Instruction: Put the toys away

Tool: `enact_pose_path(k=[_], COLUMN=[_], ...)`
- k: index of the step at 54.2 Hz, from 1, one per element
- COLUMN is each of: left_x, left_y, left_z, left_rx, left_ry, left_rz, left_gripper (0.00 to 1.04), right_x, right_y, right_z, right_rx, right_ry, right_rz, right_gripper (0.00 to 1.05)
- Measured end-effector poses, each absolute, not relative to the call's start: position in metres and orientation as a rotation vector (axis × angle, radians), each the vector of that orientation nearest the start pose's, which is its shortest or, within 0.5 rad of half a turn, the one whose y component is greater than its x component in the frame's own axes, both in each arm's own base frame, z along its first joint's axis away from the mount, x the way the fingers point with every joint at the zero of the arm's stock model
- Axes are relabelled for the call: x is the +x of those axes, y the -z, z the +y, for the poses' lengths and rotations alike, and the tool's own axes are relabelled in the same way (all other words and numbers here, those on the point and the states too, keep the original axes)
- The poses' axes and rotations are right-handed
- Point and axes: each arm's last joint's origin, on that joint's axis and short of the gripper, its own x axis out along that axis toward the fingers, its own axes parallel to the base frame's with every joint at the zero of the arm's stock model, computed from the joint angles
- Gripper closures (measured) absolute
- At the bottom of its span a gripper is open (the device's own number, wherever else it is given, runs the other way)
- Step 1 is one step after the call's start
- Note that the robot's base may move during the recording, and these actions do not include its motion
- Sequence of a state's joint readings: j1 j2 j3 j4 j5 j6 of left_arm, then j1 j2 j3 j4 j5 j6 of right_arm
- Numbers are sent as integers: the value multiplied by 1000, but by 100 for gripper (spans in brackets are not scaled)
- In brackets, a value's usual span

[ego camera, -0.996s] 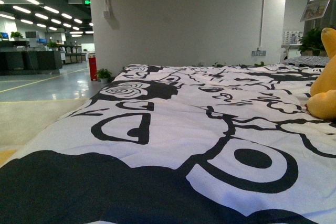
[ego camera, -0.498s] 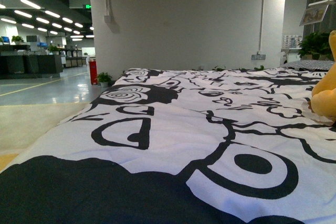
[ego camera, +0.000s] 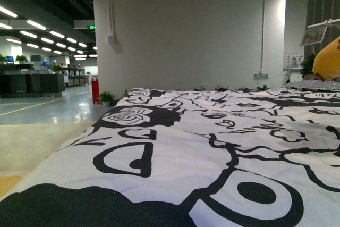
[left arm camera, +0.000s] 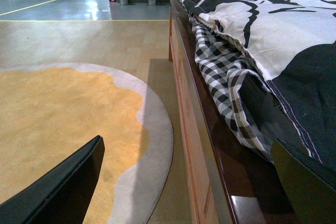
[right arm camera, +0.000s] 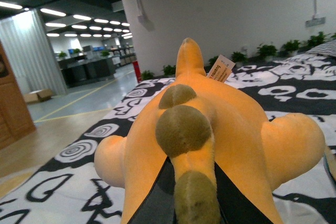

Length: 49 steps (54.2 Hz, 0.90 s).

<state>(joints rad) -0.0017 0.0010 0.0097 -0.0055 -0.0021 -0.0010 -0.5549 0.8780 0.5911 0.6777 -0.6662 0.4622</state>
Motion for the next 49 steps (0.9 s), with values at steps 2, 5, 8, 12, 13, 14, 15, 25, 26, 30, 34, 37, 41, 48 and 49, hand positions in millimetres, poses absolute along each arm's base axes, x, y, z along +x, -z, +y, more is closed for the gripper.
enact_pose_path(k=[2, 5, 8, 12, 13, 14, 15, 25, 26, 30, 34, 37, 41, 48, 49], left_x=[97, 97, 97, 97, 97, 97, 97, 97, 97, 97, 97, 97, 97, 97, 97], left_y=[-166, -166, -166, -166, -166, -166, -166, -166, -166, -166, -166, -166, -166, -166, -166], left_z=[0, 0, 0, 0, 0, 0, 0, 0, 0, 0, 0, 0, 0, 0, 0], left_rx=[-1, -1, -1, -1, -1, -1, -1, -1, -1, -1, -1, -1, -1, -1, -1], left_ry=[0, 0, 0, 0, 0, 0, 0, 0, 0, 0, 0, 0, 0, 0, 0], left_rz=[-3, -3, -3, -3, -3, -3, -3, -3, -3, -3, -3, -3, -3, -3, -3], left_gripper=[6, 6, 6, 6, 6, 6, 6, 6, 6, 6, 6, 6, 6, 6, 6], right_x=[159, 152, 148, 147, 147, 146, 146, 146, 146, 146, 146, 144, 139, 133, 133], right_y=[-328, -326, -321, -315, -315, -313, -312, -311, -311, -311, -311, -307, -293, -264, -261], right_z=[-79, -74, -67, -60, -59, -58, -57, -55, -55, -55, -54, -50, -43, -32, -31], right_rx=[253, 276, 297, 314, 311, 313, 313, 298, 298, 297, 279, 266, 183, 70, 60], right_ry=[-216, -239, -258, -272, -273, -275, -280, -281, -281, -280, -227, -120, -13, 16, 17], right_rz=[-284, -272, -248, -214, -211, -203, -198, -198, -198, -199, -189, -121, -35, -1, -2], right_gripper=[99, 99, 99, 99, 99, 99, 99, 99, 99, 99, 99, 99, 99, 99, 99])
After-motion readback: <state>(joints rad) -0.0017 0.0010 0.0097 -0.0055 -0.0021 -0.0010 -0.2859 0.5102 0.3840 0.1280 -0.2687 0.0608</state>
